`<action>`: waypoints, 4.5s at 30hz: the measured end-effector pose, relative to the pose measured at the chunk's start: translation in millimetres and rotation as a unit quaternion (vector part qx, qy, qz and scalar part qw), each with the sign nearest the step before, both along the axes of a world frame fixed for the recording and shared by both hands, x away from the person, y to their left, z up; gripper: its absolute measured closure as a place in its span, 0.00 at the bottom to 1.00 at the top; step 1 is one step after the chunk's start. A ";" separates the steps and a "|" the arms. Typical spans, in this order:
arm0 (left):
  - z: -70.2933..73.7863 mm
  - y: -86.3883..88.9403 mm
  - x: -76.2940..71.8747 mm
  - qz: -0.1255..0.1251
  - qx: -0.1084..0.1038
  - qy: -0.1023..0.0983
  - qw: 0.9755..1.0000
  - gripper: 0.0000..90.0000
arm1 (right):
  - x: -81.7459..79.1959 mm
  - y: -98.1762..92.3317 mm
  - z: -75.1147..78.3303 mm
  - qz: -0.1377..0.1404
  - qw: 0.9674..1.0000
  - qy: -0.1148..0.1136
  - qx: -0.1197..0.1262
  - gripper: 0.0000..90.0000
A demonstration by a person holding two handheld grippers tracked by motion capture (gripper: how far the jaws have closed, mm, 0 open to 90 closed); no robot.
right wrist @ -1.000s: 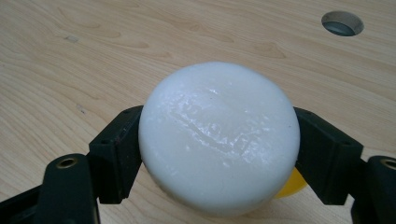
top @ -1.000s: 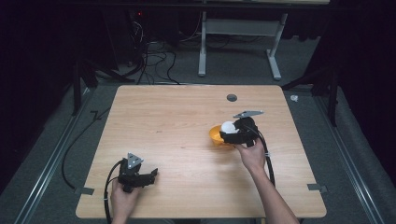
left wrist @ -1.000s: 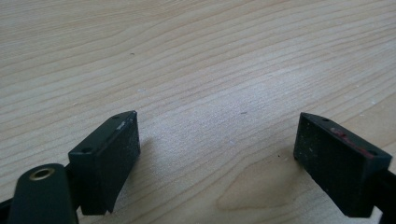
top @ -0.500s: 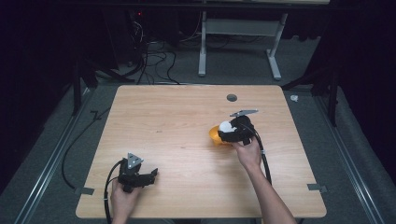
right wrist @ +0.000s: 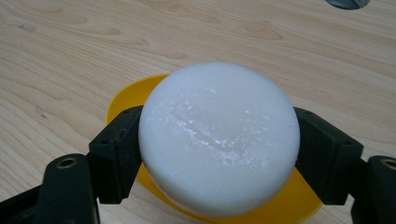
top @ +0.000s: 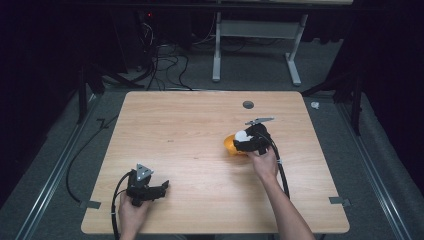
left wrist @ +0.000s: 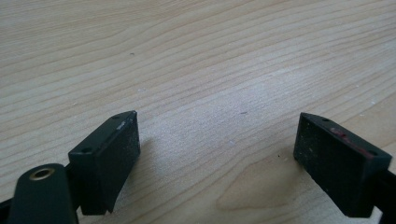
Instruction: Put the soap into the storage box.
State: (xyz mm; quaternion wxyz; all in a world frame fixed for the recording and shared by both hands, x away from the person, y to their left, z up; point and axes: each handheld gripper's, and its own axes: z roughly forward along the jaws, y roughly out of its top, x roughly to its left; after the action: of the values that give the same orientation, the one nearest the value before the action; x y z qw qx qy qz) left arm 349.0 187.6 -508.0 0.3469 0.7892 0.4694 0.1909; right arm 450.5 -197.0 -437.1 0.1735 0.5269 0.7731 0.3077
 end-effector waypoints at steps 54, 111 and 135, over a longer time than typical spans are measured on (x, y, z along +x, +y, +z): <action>0.0 0.0 0.0 0.000 0.000 0.000 1.000 0.17 | -19.3 -20.7 10.2 -0.020 0.999 -0.049 0.010 0.26; 0.0 -0.1 0.2 0.000 0.001 0.000 1.000 0.17 | -101.7 -88.9 22.2 -0.049 0.991 -0.111 0.048 0.28; 0.0 -0.1 0.2 0.000 0.001 -0.001 1.000 0.17 | -122.9 -109.5 11.1 -0.068 0.990 -0.116 0.052 0.28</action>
State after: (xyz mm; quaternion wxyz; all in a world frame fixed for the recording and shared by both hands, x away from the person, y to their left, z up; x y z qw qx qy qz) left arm 349.3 187.5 -508.0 0.3463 0.7894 0.4691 0.1918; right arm 327.5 -306.4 -426.0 0.2546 0.5474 0.6929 0.3942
